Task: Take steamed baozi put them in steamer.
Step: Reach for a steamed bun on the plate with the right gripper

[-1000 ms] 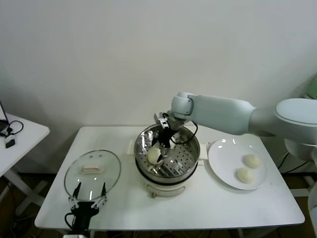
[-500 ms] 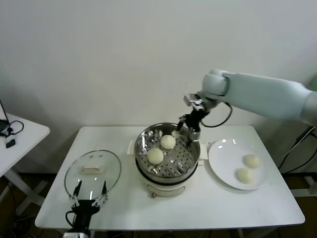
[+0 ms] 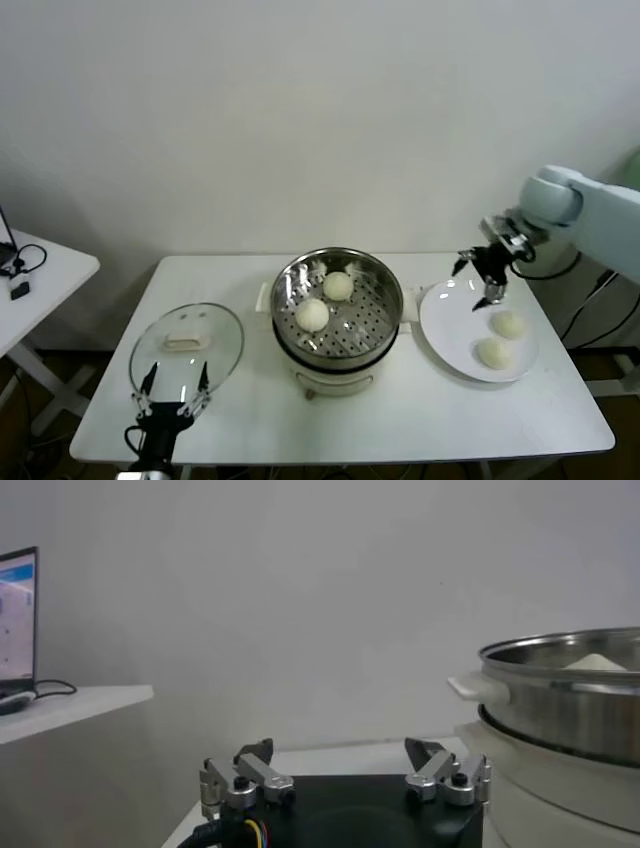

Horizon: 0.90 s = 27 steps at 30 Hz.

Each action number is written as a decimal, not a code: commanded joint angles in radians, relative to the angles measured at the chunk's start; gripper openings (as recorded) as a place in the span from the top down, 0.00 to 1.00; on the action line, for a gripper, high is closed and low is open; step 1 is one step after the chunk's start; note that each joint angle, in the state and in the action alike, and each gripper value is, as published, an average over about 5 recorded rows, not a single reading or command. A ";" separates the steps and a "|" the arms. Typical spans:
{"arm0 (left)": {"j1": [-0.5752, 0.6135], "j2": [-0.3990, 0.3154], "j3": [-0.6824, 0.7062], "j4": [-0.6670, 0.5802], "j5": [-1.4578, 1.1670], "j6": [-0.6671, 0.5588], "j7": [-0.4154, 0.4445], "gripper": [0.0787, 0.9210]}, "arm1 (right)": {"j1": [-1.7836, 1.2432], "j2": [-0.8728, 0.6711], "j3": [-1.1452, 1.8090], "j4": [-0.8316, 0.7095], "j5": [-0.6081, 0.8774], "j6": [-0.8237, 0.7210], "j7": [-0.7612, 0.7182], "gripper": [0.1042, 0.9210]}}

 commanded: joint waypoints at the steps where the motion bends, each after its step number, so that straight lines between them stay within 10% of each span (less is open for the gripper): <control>1: 0.004 0.000 0.000 -0.001 -0.013 -0.008 0.000 0.12 | -0.397 -0.140 0.322 -0.024 -0.248 0.036 -0.015 0.12; 27: -0.012 -0.015 0.000 0.032 0.000 0.012 -0.017 0.12 | -0.547 0.056 0.447 -0.251 -0.387 0.077 0.003 0.12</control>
